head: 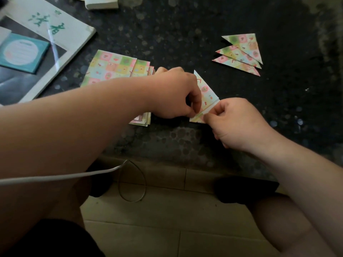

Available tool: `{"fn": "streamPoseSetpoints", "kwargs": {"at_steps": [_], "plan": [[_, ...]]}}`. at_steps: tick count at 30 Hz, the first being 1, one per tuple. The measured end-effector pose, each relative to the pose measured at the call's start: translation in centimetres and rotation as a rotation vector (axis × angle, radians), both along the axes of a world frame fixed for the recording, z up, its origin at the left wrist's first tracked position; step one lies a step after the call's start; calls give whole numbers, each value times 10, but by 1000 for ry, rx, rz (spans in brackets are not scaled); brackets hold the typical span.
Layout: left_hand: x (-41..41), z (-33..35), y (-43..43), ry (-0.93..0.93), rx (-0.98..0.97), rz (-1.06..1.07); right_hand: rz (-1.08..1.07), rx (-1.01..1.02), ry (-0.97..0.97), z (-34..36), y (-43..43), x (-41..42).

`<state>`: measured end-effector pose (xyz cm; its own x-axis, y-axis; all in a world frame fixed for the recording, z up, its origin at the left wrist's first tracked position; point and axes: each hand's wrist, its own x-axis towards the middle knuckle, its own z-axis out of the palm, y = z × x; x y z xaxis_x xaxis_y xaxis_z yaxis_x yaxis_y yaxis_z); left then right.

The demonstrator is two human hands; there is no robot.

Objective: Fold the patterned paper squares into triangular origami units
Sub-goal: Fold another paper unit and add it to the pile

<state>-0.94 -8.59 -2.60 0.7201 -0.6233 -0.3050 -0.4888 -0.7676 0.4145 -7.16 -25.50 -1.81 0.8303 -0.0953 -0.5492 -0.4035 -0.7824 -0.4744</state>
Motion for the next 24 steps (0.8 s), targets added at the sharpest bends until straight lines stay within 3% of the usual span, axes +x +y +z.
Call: {"fn": "streamPoseSetpoints", "kwargs": {"at_steps": [24], "plan": [[3,-2,2,22,-22,5,14,-38,-54,-2,0,-4]]}}
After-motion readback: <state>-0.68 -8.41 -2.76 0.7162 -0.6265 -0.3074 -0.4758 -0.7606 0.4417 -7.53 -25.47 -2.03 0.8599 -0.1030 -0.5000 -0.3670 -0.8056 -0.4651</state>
